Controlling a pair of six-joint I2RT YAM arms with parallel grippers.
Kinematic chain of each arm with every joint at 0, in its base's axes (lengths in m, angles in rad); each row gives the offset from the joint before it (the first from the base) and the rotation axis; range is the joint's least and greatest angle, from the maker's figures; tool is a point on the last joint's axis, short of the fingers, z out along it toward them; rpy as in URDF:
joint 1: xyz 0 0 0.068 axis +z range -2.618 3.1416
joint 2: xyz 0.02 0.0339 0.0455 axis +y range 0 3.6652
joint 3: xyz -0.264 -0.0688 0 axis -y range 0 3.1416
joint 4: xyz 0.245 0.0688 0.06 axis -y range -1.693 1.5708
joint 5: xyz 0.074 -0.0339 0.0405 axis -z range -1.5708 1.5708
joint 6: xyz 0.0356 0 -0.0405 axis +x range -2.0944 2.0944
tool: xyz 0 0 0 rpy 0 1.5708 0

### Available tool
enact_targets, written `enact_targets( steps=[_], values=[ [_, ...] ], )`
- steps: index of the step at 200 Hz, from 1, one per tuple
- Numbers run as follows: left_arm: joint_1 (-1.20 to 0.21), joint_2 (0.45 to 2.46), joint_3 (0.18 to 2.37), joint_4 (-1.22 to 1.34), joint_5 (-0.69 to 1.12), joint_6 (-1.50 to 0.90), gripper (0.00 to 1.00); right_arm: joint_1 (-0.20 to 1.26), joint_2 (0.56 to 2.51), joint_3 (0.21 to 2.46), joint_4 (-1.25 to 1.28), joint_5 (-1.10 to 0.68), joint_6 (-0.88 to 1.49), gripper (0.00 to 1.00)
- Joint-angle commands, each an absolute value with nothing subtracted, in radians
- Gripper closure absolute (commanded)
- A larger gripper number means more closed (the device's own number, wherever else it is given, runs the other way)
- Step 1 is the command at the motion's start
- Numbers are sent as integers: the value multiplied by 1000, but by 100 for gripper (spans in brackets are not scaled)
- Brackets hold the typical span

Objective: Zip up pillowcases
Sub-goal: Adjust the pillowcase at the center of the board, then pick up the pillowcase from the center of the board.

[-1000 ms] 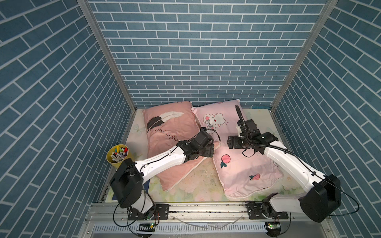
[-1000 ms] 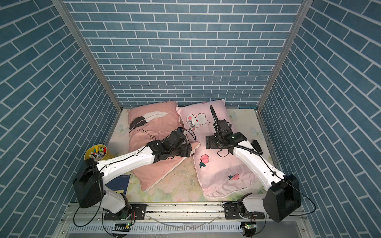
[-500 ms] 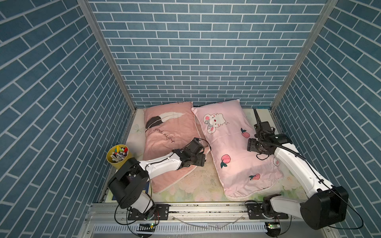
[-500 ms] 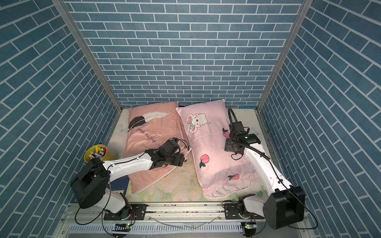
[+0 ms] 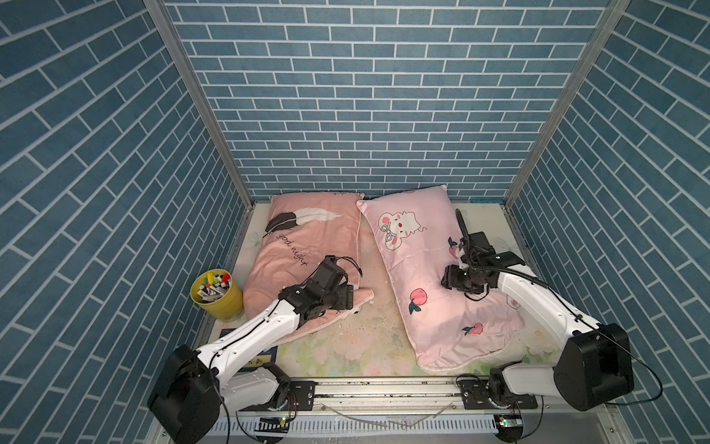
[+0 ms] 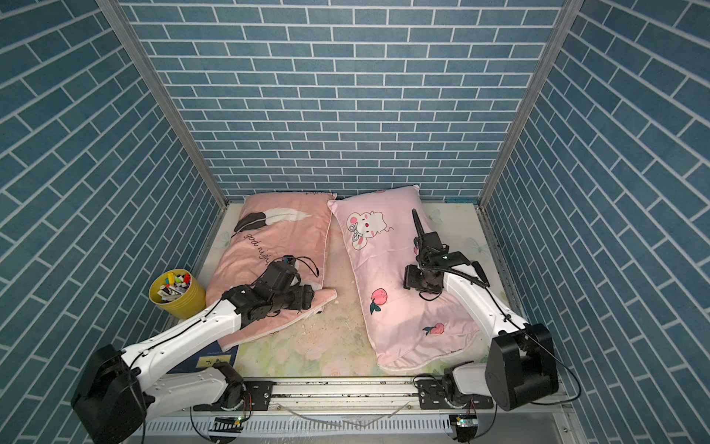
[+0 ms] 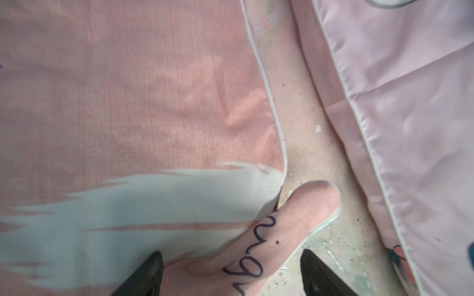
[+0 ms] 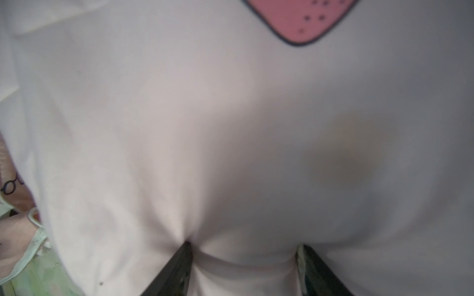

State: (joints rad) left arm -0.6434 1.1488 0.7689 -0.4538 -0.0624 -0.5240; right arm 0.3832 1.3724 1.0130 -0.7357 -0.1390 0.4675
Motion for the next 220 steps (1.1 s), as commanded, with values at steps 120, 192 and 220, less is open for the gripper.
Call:
enact_targets(
  steps=[120,192,220],
  values=[
    [-925,1592,1243,-281,65,-533,20,258,1268,1033,-790,-128,464,24],
    [-1073,1883,1395,-279,47,-541,21,135,1223,905,-820,-53,466,26],
    [-993,1966,1360,-149,150,-614,29,135,1248,838,-664,-316,470,32]
  ],
)
